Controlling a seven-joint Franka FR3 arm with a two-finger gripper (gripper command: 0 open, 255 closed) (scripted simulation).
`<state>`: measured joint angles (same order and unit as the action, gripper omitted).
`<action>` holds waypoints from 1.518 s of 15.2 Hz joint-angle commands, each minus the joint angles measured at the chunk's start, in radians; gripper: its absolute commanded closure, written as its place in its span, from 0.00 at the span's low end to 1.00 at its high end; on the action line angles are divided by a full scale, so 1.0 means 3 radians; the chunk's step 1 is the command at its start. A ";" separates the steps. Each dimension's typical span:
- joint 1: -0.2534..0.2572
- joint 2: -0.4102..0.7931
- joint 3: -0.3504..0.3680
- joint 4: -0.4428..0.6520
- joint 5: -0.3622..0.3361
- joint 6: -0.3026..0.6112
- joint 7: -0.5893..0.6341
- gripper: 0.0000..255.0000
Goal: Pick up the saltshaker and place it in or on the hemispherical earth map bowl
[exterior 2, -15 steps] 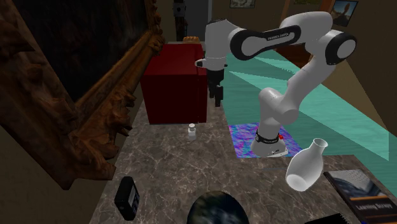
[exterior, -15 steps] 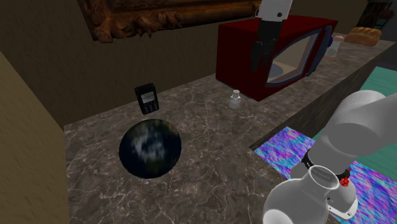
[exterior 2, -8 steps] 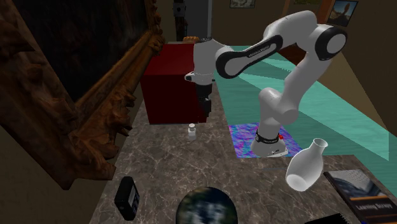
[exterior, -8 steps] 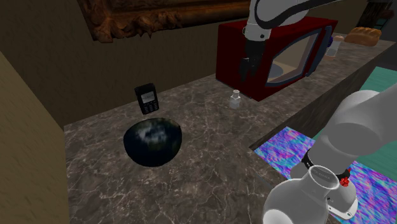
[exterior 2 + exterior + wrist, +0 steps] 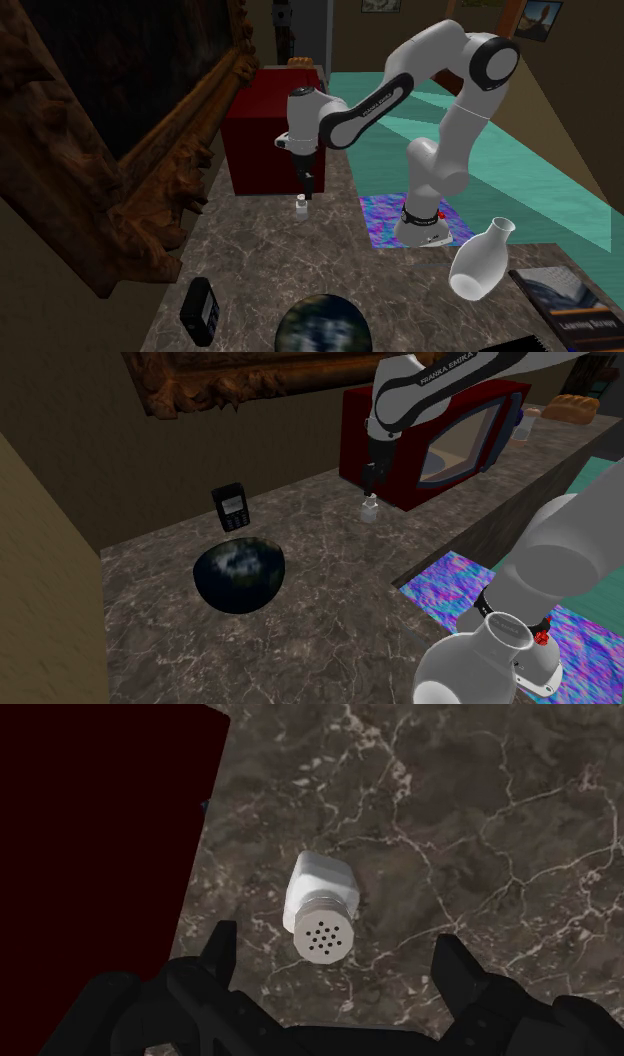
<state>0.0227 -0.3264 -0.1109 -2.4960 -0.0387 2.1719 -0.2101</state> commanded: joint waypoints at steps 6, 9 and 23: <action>-0.0010 0.0191 -0.0022 -0.0155 0.0003 0.0344 -0.0027 0.00; -0.0011 0.0191 -0.0020 -0.0155 0.0004 0.0344 -0.0028 0.00; -0.0014 0.0191 -0.0018 -0.0155 0.0005 0.0344 -0.0029 1.00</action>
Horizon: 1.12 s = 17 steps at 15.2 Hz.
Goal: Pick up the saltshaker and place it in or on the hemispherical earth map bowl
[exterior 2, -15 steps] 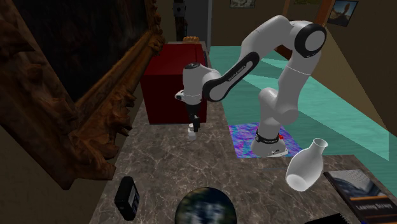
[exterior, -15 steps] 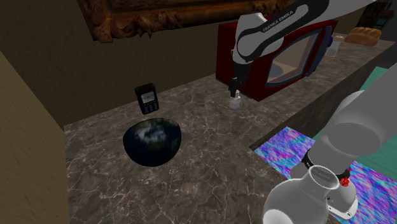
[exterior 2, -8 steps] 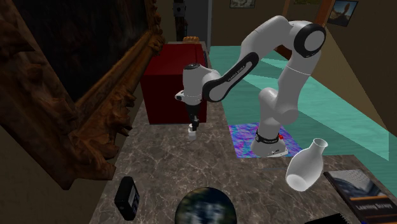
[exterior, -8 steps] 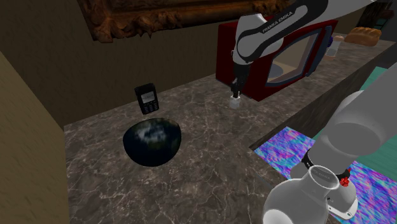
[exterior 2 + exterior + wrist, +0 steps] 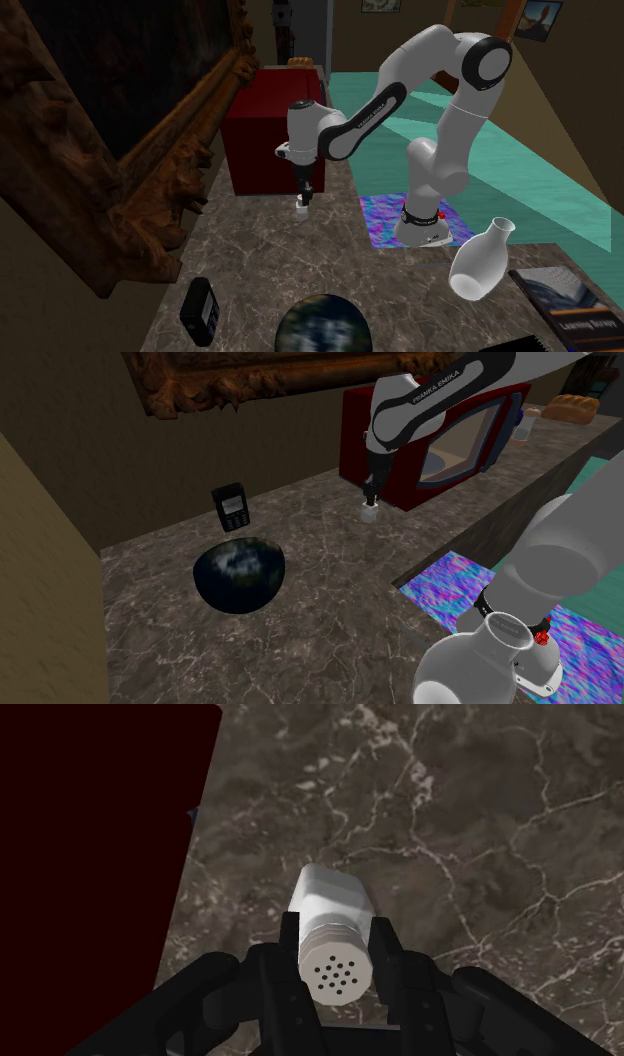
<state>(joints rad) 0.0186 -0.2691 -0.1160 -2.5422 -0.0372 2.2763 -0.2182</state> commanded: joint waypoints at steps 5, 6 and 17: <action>-0.0003 -0.0135 0.0009 0.0119 -0.0008 -0.0258 0.0007 1.00; -0.0003 -0.0159 0.0011 0.0145 -0.0009 -0.0308 0.0008 1.00; -0.0004 -0.0364 0.0032 0.0477 -0.0013 -0.0845 0.0018 1.00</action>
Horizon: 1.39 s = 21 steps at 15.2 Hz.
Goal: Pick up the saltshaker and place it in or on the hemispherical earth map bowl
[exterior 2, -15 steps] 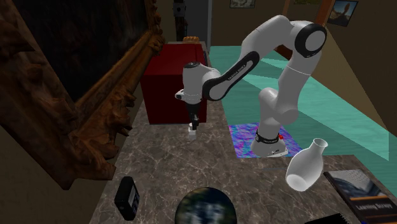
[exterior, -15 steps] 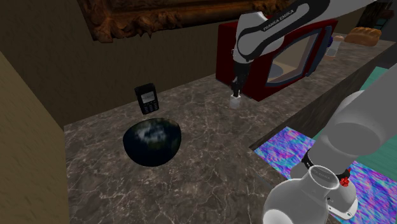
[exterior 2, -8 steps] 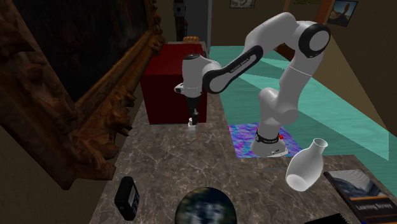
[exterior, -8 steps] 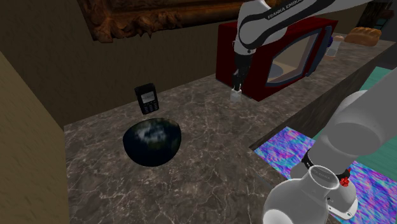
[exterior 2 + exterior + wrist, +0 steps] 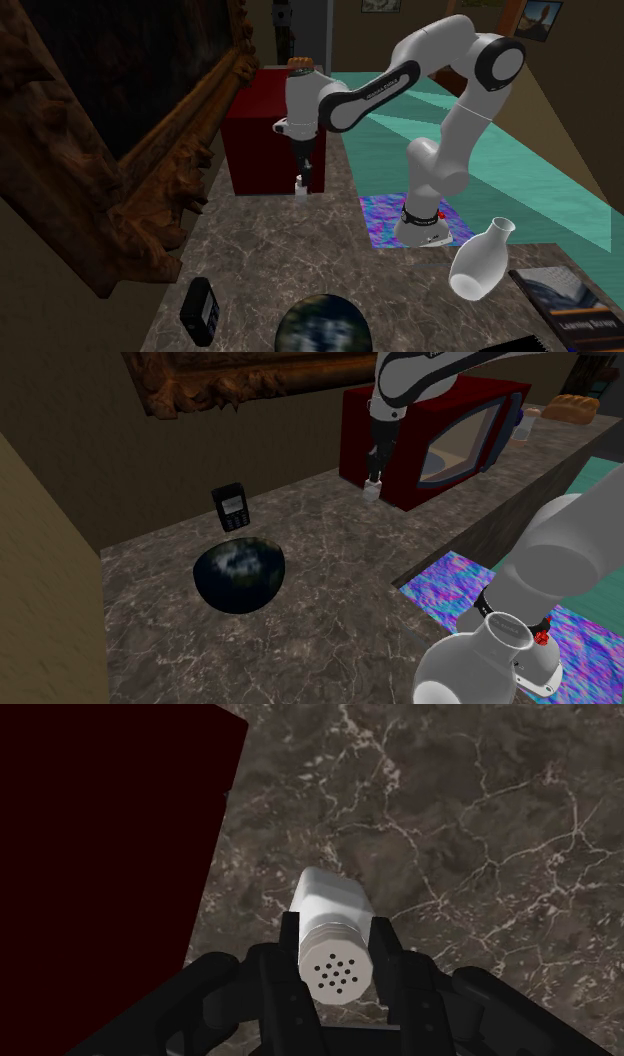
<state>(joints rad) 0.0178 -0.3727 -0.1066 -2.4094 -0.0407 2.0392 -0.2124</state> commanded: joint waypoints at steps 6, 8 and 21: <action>0.0001 -0.0087 0.0011 0.0248 0.0001 -0.0336 0.0001 1.00; 0.0001 -0.0103 0.0014 0.0325 0.0002 -0.0428 0.0002 1.00; 0.0008 -0.0131 0.0031 0.0883 0.0012 -0.1016 0.0001 1.00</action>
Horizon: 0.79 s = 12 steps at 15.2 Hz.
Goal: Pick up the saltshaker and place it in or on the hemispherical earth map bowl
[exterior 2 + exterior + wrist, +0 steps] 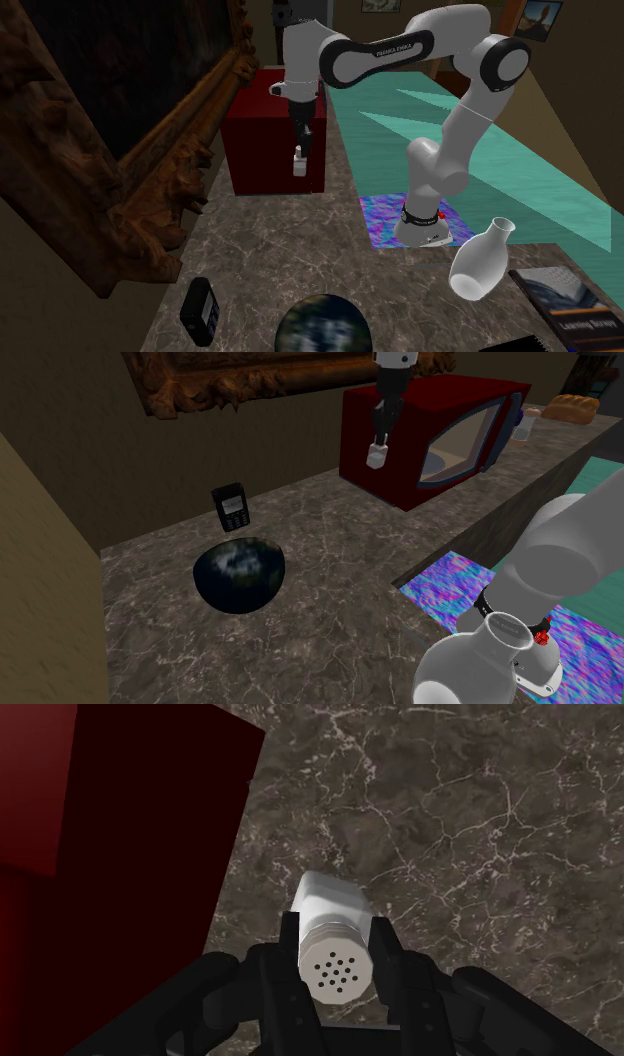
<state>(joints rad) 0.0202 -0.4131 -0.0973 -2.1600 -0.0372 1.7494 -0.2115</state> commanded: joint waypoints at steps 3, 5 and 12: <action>0.0002 0.0015 0.0003 0.0196 0.0003 -0.0183 -0.0004 1.00; 0.0032 0.0004 0.0062 0.0238 0.0026 -0.0237 0.0077 1.00; 0.0237 0.0000 0.0473 0.0298 0.0191 -0.0302 0.0642 1.00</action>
<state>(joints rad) 0.0821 -0.4177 0.0263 -2.0800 0.0126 1.6635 -0.0459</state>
